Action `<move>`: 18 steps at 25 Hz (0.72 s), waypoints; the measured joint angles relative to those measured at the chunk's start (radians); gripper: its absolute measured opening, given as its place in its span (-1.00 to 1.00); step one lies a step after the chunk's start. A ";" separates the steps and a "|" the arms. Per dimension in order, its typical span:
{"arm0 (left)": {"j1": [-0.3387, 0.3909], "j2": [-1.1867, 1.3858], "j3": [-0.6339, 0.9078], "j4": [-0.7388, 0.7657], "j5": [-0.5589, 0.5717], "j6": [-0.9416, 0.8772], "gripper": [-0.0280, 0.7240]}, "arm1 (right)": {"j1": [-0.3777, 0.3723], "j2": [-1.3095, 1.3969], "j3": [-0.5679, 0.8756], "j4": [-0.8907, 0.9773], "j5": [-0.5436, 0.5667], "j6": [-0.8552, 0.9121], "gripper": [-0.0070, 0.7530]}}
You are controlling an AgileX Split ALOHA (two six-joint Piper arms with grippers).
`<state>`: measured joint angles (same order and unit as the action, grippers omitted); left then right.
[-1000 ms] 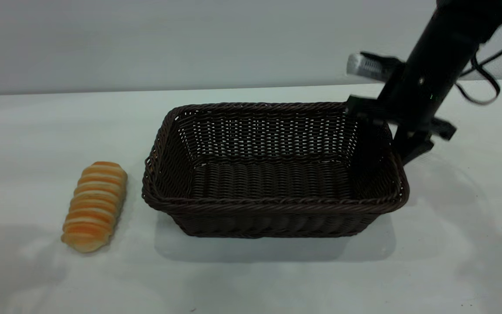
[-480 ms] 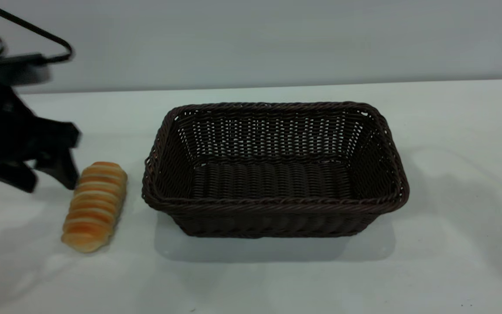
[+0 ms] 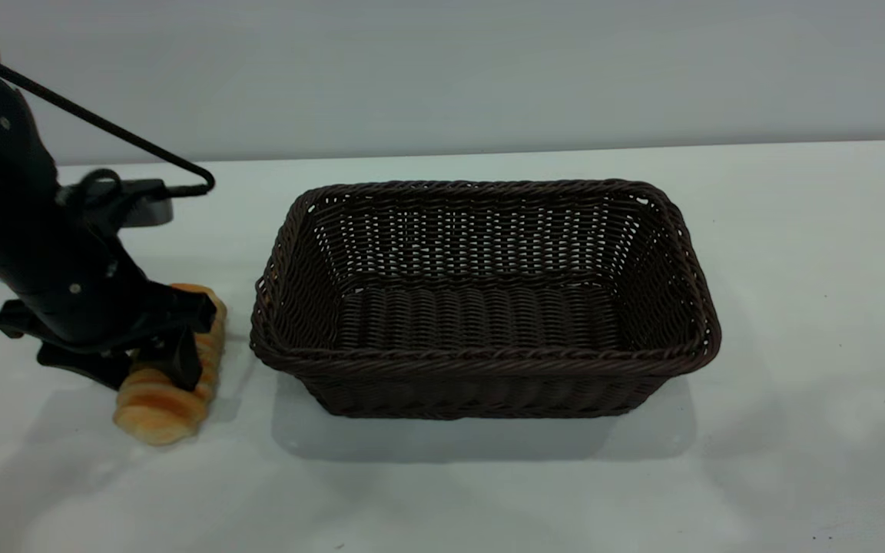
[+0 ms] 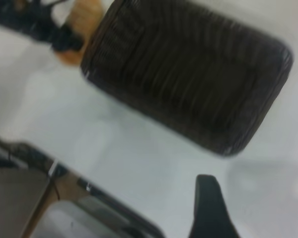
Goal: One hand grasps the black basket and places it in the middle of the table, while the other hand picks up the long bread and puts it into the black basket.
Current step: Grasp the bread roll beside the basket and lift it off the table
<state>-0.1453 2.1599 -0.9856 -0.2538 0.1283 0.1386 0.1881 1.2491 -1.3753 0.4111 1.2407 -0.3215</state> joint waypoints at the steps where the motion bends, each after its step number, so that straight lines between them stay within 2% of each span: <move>1: 0.000 0.004 -0.001 0.000 -0.002 0.000 0.53 | 0.000 -0.048 0.045 0.000 0.000 -0.005 0.35; 3: 0.000 0.008 -0.002 0.000 -0.003 0.000 0.26 | 0.000 -0.143 0.161 -0.008 0.000 -0.017 0.35; 7: -0.001 -0.003 -0.003 -0.001 0.008 0.000 -0.56 | 0.000 -0.324 0.392 -0.067 0.000 -0.017 0.35; 8: -0.001 -0.013 -0.003 0.003 0.014 0.000 -0.64 | 0.000 -0.376 0.441 -0.088 0.000 -0.014 0.35; 14: 0.000 -0.207 0.001 0.097 0.103 0.000 -0.66 | 0.000 -0.686 0.733 -0.264 -0.001 0.088 0.35; 18: -0.008 -0.390 0.001 0.131 0.129 0.000 -0.66 | 0.000 -0.884 0.846 -0.319 -0.035 0.139 0.35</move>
<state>-0.1537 1.7699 -0.9843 -0.1229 0.2569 0.1386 0.1881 0.3649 -0.5297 0.0918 1.2059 -0.1823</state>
